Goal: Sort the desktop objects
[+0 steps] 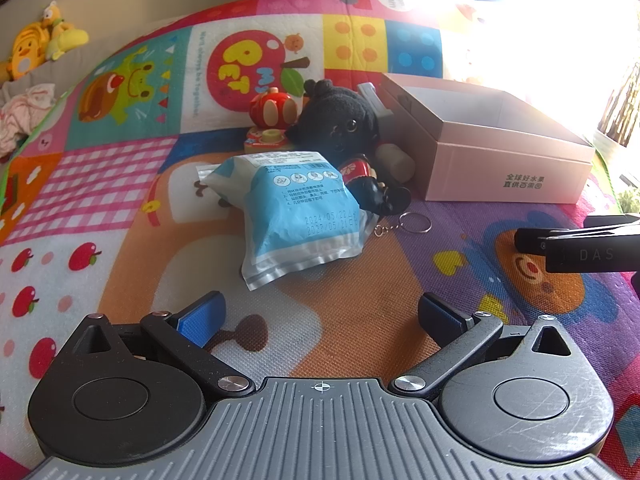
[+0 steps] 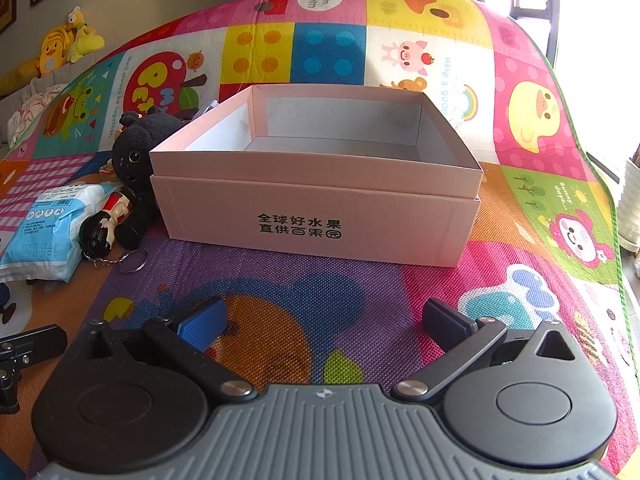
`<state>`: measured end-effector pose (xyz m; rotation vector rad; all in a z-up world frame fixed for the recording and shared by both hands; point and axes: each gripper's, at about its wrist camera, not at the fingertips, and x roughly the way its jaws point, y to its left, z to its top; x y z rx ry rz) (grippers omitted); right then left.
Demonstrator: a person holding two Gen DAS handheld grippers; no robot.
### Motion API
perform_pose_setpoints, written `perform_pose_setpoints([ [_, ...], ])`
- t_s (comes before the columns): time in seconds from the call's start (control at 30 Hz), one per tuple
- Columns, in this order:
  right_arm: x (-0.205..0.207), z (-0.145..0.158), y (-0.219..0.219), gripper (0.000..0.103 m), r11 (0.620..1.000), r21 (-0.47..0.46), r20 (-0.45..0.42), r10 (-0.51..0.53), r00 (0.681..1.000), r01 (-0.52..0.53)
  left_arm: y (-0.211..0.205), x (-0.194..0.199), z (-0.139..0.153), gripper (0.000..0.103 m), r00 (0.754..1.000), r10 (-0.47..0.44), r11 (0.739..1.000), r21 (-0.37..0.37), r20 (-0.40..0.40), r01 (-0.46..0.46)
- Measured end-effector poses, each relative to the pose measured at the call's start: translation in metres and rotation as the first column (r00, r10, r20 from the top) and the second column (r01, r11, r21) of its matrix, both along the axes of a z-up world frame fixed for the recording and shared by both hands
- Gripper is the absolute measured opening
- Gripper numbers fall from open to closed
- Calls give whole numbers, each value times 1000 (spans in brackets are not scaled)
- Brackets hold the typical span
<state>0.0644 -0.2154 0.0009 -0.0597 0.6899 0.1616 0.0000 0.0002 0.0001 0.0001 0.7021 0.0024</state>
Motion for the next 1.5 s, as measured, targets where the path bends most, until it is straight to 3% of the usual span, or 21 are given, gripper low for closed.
perform_pose_setpoints([
  [1.5,-4,4,-1,103,1000,8,-2,1,1000,-1,4,1,4,103,999,-18,1000,0,-34,18],
])
